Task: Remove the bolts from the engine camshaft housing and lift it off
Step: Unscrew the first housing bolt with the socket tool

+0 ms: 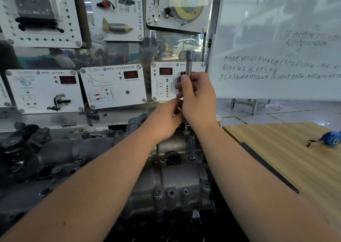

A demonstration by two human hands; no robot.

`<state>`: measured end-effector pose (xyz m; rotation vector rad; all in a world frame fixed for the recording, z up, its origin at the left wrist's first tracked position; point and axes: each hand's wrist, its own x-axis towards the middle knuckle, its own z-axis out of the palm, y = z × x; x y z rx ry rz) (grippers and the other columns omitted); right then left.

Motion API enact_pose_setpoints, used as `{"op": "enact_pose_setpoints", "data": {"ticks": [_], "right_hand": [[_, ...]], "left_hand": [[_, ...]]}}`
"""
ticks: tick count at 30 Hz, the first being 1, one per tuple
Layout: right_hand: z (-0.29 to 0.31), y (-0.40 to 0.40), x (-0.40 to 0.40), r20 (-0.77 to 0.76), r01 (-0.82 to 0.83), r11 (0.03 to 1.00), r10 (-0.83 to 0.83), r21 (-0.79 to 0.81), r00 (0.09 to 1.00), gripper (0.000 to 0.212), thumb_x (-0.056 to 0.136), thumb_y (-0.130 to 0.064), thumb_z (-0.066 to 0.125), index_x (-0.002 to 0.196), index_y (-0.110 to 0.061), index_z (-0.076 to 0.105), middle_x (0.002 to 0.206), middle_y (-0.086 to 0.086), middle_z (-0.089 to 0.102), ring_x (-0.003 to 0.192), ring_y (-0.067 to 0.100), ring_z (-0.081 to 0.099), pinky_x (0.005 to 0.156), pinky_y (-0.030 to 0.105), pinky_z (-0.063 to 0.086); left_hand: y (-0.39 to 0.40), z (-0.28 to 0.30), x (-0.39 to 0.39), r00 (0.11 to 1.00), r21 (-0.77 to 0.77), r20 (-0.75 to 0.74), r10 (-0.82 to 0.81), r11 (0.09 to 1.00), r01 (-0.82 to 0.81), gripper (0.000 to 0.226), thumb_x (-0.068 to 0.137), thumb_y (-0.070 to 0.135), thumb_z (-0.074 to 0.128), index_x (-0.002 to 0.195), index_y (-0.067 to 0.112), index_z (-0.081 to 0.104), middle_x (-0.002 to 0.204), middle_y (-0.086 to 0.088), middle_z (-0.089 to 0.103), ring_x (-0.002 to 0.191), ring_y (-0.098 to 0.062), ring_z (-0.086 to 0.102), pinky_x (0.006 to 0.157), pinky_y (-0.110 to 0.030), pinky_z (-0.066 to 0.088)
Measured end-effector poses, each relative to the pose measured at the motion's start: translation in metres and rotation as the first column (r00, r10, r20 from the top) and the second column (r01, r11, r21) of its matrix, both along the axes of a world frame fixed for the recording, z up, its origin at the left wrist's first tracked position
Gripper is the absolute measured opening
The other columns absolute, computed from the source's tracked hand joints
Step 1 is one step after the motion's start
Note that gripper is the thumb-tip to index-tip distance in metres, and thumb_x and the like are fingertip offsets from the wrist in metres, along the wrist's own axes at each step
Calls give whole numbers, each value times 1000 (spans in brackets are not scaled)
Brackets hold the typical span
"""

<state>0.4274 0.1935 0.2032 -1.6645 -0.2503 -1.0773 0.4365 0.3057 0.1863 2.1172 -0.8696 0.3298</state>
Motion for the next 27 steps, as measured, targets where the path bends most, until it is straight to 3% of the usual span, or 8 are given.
{"op": "enact_pose_setpoints", "data": {"ticks": [3,6,9,11,13,19,21,27], "right_hand": [[1,1,-1,-13,5,1000,-5,-23,1000,18,106,-28,45,90,-36,51,83,-14,70,66,-1,64,61,11,46],[1,1,-1,-19,15,1000,-15,-11,1000,19,106,-30,44,91,-37,52,83,-13,70,65,-2,62,62,13,47],[0,0,1,-10,-16,1000,16,22,1000,8,100,-39,55,100,-31,58,86,-8,73,73,4,67,74,29,56],[1,1,0,-16,-20,999,21,34,1000,21,95,-42,62,107,-24,58,88,-5,74,81,12,70,80,40,58],[0,0,1,1,-8,1000,8,23,1000,13,96,-38,62,99,-26,58,87,-5,74,80,12,70,80,42,58],[0,1,1,-25,25,999,-26,-25,999,18,105,-31,45,89,-36,53,81,-12,71,66,-1,63,63,12,47],[1,2,0,-30,23,1000,-23,-11,999,20,105,-32,42,90,-35,54,80,-12,71,64,-2,63,61,11,46],[0,1,2,-14,-15,1000,16,27,1000,23,97,-42,59,108,-23,57,86,-7,74,83,9,70,81,40,58]], "left_hand": [[1,1,-1,1000,17,5,-12,1000,12,17,103,18,50,98,33,56,91,10,68,85,-8,64,72,-31,49],[1,2,-2,1000,36,-8,-17,999,17,13,104,20,50,101,30,58,95,8,69,89,-12,66,80,-37,52],[0,3,-2,1000,31,-20,-15,999,16,15,104,20,51,116,23,59,101,5,70,94,-14,66,86,-40,54],[-1,4,-3,1000,37,-28,-6,999,7,17,103,20,53,119,19,58,103,2,70,95,-16,67,88,-43,54],[-1,5,-3,1000,35,-28,3,999,-2,17,102,20,53,119,17,58,103,1,69,95,-16,66,89,-44,53],[-1,4,-5,999,39,-39,13,999,-12,16,105,22,46,110,21,61,99,-8,71,95,-27,66,88,-52,52],[-1,4,-5,999,51,-40,11,999,-9,16,105,23,46,108,20,61,99,-9,72,95,-28,66,88,-53,51],[-1,4,-3,1000,58,-18,19,998,-18,19,104,25,49,122,22,57,103,1,70,94,-17,66,87,-46,54]]}}
